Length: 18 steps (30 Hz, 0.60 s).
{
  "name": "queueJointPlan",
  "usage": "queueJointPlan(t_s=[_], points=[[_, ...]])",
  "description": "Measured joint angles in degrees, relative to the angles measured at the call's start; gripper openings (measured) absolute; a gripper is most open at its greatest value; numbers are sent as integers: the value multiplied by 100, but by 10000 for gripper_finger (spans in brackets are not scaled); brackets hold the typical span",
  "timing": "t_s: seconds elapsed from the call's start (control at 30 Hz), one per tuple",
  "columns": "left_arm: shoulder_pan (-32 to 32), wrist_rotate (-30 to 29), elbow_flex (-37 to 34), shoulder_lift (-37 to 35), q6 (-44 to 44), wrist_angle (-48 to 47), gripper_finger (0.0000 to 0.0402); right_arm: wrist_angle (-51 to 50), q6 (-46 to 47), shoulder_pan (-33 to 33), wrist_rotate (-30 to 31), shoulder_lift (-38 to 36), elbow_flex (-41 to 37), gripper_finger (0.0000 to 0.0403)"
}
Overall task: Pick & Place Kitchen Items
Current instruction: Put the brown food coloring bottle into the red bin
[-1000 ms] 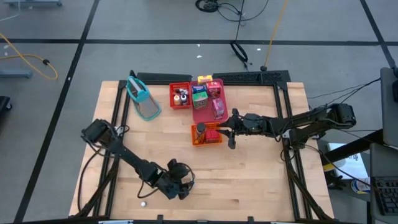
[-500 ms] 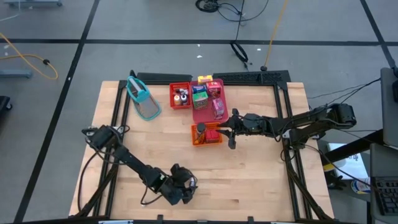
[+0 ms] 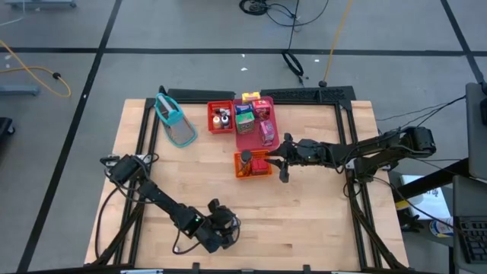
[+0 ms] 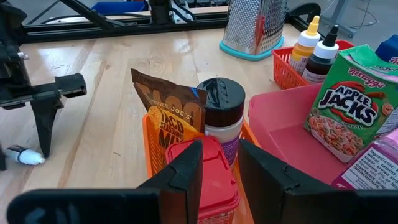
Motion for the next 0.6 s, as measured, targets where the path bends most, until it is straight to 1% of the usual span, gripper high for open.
queueJointPlan(t_s=[0.3,0.33,0.5,0.6], points=[[-7,-66,-15,-1,293,-124,49,-11,1,0,0,0,0,93],[-9,-73,-15,-6,296,-122,42,-13,1,-2,0,0,0,93],[-9,-147,-16,-54,314,-115,42,-50,1,-1,0,0,-2,93],[-3,-132,-26,-173,394,-212,54,-73,1,0,0,0,-2,93]])
